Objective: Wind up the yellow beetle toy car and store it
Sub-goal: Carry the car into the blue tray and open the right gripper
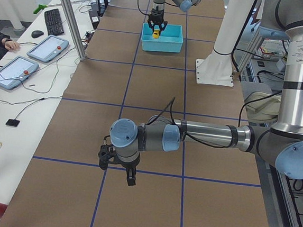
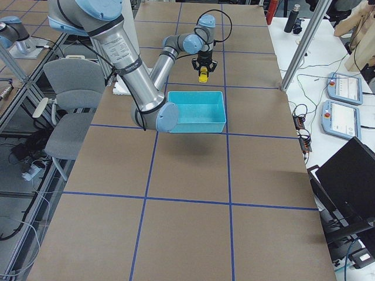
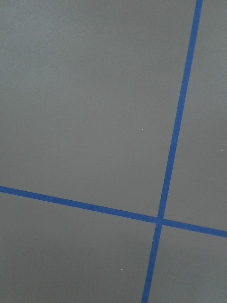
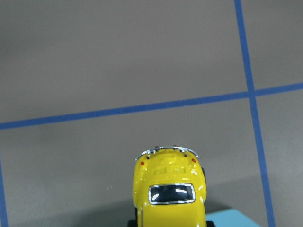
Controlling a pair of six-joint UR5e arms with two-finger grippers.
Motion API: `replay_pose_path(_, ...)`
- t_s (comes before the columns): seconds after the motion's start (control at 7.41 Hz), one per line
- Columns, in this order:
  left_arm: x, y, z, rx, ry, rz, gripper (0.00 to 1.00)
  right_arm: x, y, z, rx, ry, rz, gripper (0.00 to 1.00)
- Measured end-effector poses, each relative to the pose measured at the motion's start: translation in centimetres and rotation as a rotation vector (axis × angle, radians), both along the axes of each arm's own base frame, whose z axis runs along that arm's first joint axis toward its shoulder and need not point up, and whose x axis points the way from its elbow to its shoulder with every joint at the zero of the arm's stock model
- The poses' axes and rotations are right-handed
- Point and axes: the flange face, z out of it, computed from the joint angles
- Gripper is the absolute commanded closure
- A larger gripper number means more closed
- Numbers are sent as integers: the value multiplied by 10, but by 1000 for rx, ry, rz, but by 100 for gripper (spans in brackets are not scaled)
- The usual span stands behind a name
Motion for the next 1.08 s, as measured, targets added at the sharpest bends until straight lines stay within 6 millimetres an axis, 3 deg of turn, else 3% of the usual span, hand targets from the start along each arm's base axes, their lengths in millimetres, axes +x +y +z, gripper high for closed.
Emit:
replay_pose_path(0.13, 0, 0, 0, -2, 0, -1, 0, 20, -6, 25, 24, 18, -32, 100)
replay_pose_path(0.4, -1, 1, 1, -4, 0, -2, 0, 36, -11, 77, 38, 42, -77, 100)
replay_pose_path(0.67, -1, 0, 1, -5, 0, -2, 0, 37, -12, 132, 46, 49, -91, 100)
replay_pose_path(1.08, -1, 1, 3, -9, -1, -1, 0, 12, -12, 178, 43, 56, -112, 100)
